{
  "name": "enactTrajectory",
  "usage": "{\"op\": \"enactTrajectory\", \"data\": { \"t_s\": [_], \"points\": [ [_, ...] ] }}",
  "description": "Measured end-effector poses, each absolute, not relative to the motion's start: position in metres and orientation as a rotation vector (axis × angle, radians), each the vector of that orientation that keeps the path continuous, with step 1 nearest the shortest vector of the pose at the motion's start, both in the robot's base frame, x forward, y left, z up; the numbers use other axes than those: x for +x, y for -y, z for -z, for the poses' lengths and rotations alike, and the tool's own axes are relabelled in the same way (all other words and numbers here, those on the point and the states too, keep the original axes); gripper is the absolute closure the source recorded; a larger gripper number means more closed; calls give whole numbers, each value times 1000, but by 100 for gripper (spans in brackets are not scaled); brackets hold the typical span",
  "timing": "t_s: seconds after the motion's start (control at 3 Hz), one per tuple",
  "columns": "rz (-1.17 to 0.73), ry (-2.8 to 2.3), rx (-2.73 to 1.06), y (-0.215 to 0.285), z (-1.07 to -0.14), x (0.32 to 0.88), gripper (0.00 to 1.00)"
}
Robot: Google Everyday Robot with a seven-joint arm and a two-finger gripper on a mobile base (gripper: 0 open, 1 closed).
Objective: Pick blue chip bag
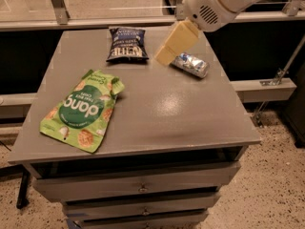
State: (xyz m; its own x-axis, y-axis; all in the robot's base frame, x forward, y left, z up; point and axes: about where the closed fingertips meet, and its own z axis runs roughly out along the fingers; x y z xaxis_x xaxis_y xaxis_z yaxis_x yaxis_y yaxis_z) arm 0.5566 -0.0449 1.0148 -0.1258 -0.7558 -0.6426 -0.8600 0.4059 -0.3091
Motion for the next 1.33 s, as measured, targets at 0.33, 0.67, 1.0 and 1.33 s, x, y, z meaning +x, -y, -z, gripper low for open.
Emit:
{"op": "enactTrajectory", "data": {
  "t_s": [0.33,0.67,1.0,1.33],
  "points": [
    [-208,-1886,-1336,42,-1007,558,0],
    [-291,-1862,-1265,21,-981,573,0],
    [-348,-1834,-1210,-3,-955,601,0],
    [-370,-1821,-1170,-24,-927,641,0]
  ]
}}
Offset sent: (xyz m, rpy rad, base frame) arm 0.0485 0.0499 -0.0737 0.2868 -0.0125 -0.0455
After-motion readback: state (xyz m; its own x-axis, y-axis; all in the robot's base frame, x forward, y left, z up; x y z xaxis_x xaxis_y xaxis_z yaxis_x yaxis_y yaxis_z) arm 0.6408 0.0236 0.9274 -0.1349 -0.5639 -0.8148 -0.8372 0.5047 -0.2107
